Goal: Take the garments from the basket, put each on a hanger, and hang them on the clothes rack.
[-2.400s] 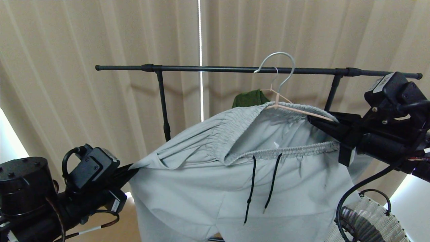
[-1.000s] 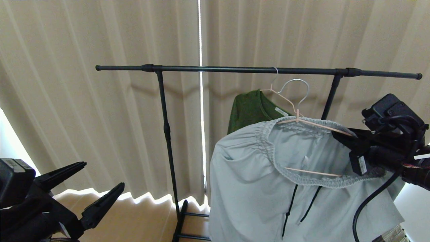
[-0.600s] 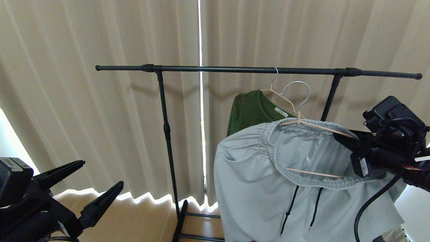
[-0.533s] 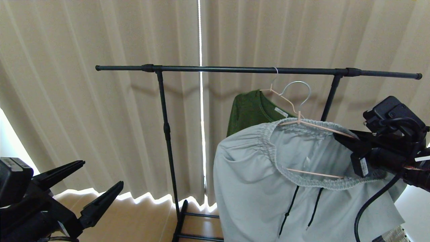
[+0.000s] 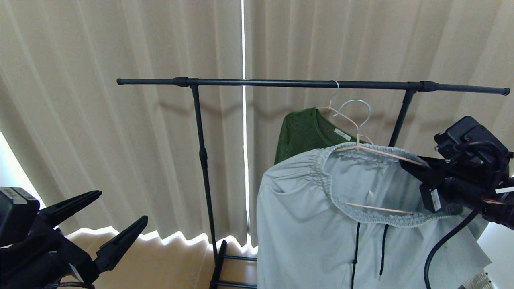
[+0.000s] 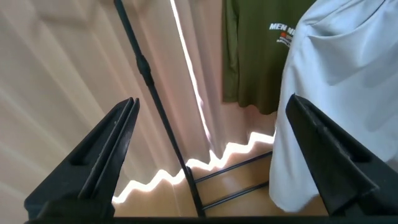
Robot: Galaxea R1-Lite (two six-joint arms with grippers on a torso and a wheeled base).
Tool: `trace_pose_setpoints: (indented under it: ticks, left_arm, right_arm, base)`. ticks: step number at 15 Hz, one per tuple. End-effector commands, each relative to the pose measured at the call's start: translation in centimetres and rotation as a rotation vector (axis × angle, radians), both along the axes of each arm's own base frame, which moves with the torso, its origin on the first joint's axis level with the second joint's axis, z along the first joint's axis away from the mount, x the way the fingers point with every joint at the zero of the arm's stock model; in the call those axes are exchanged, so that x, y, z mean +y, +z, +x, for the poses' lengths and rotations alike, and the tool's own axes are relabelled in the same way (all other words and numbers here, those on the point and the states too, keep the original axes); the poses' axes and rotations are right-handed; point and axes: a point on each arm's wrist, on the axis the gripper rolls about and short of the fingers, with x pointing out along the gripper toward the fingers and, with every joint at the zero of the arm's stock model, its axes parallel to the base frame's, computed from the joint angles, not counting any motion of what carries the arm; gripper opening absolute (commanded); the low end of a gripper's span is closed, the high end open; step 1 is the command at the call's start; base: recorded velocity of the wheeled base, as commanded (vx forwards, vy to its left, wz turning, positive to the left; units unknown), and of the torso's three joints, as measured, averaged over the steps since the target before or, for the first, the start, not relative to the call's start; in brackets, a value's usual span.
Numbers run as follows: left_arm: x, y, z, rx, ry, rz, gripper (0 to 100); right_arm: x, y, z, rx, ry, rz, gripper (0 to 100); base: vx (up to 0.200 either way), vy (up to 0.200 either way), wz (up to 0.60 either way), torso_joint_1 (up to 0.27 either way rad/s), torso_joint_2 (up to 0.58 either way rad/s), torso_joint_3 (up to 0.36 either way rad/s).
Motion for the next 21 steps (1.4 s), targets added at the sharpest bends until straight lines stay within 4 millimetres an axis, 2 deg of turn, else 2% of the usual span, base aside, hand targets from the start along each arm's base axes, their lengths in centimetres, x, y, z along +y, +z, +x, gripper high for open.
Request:
trace_pose_setpoints:
  ticks: [1,3,12,21]
  left_arm:
    - [0.0,-0.1,0.0,0.003,0.000,0.001,100]
    - [0.0,-0.2,0.0,0.008,-0.001,0.002,100]
    - [0.0,-0.1,-0.2,0.004,-0.003,0.000,100]
    - [0.0,-0.4,-0.3,0.014,-0.004,0.004,100]
  right_arm:
    - [-0.1,-0.1,0.1,0.002,-0.006,-0.002,0]
    - [-0.2,0.0,0.1,-0.001,-0.010,-0.002,0]
    - [-1.6,0.1,0.6,-0.010,-0.184,-0.030,0]
    - [-1.9,0.3,0.6,-0.016,-0.203,-0.029,0]
  base:
    - [0.000,0.200,0.00,0.002,0.00,0.002]
    - [0.000,0.200,0.00,0.002,0.00,0.002]
    - [0.000,0.000,0.00,0.000,0.00,0.000]
    - [0.200,0.000,0.00,0.002,0.00,0.000]
